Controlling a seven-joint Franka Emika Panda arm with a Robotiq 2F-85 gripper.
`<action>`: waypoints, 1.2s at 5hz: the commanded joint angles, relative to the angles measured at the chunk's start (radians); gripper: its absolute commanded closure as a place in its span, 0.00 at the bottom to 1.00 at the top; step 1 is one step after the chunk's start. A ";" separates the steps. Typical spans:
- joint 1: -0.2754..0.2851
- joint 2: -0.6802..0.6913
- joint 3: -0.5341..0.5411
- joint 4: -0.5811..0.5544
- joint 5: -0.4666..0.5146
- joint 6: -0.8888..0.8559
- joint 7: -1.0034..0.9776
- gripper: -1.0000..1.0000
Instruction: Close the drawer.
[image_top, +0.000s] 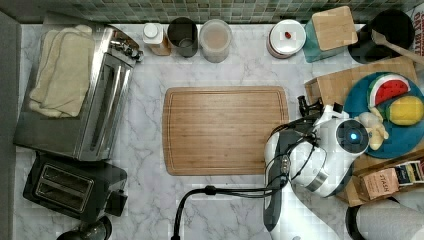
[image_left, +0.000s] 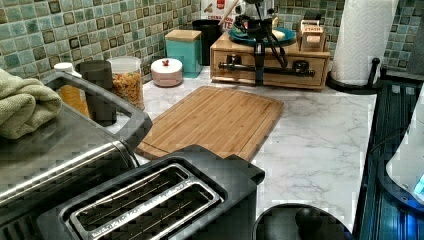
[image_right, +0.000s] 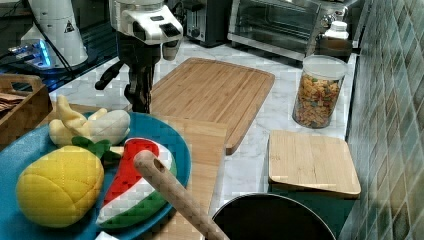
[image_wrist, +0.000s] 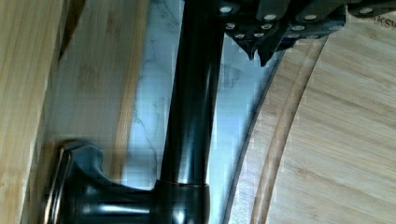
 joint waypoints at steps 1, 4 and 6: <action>-0.085 -0.046 -0.119 0.203 -0.036 0.060 0.009 1.00; -0.062 -0.044 -0.143 0.203 -0.026 0.059 0.002 1.00; -0.062 -0.043 -0.143 0.203 -0.026 0.059 0.003 1.00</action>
